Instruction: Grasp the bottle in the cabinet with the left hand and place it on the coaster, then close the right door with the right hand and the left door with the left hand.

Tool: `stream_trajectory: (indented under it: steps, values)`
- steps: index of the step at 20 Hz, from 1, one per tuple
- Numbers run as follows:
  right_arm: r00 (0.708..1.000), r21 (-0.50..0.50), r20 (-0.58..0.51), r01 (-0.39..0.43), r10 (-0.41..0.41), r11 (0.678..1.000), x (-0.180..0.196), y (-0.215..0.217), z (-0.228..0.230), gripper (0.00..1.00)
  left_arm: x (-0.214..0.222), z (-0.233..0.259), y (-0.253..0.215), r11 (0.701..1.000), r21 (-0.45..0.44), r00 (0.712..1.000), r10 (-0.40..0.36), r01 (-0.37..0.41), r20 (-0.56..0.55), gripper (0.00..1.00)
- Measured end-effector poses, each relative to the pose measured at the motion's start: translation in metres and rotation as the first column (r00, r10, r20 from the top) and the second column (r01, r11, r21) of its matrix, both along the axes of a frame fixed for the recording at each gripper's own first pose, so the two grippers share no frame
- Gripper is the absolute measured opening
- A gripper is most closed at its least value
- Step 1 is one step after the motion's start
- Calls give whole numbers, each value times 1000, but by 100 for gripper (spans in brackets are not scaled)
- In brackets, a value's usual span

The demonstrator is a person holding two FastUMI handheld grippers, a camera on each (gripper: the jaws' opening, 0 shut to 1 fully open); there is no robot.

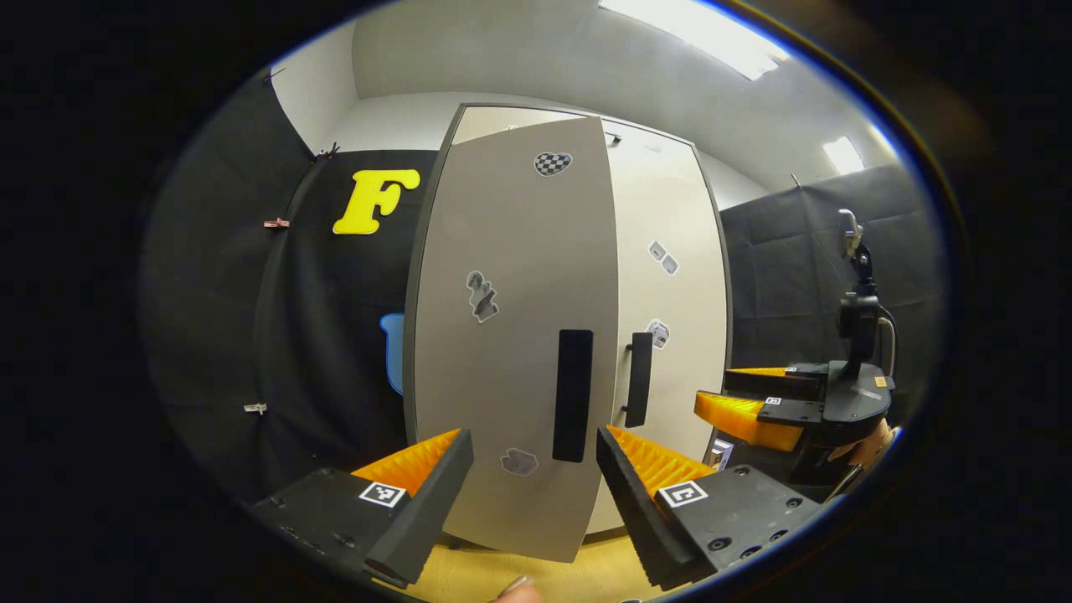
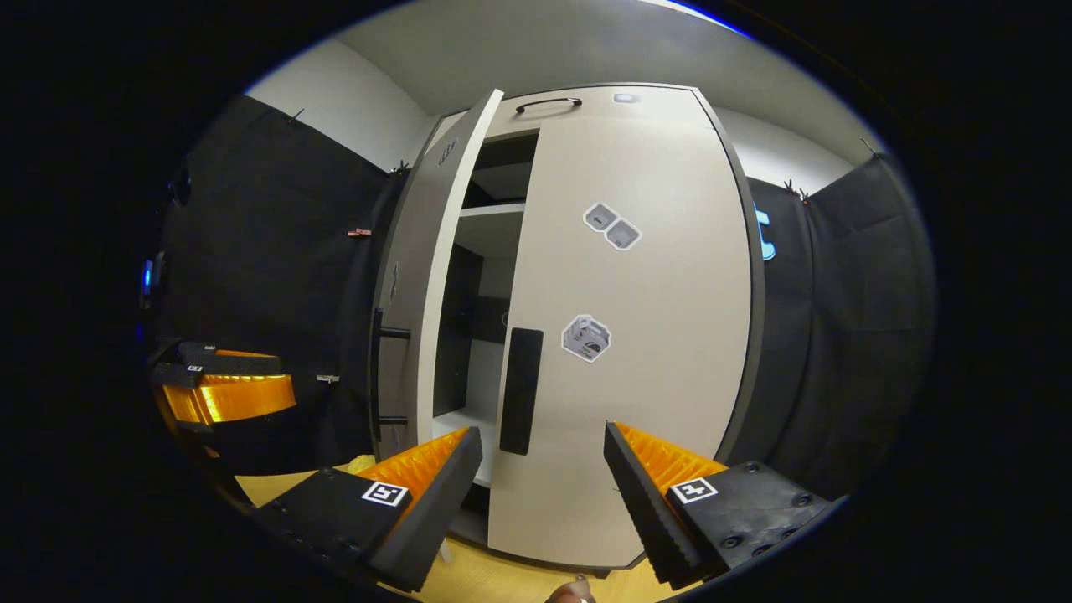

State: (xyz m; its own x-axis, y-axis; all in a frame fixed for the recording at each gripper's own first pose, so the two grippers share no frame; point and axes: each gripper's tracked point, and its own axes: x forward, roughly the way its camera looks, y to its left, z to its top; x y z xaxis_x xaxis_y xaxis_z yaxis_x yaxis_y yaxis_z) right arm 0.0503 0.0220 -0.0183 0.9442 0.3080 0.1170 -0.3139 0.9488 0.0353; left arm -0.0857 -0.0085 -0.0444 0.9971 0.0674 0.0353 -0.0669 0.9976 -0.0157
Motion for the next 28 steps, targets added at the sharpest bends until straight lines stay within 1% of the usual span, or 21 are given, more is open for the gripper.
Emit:
stream_trajectory:
  steps: [4,9,14,17,21,28]
  values:
    - [1000,-3,-6,25,-25,1000,-6,-6,0,98,2,4,6,1000,-7,1000,-4,4,15,94]
    - [999,-17,-16,46,-46,999,-10,-6,-2,97,2,3,6,1000,-25,1000,-19,19,5,94]
    - [999,-27,-20,41,-42,999,-15,-3,-5,98,4,1,5,999,-29,999,-32,32,-4,94]
    - [999,-37,-21,47,-47,998,-18,-4,-6,98,5,3,4,999,-17,1000,-28,28,-4,94]
    - [1000,-17,-12,28,-28,999,-19,-3,-3,98,5,1,0,999,-4,999,-32,32,-5,94]
    - [999,-15,-22,36,-36,999,-17,-8,-5,98,6,0,-1,999,6,999,-33,33,-8,94]
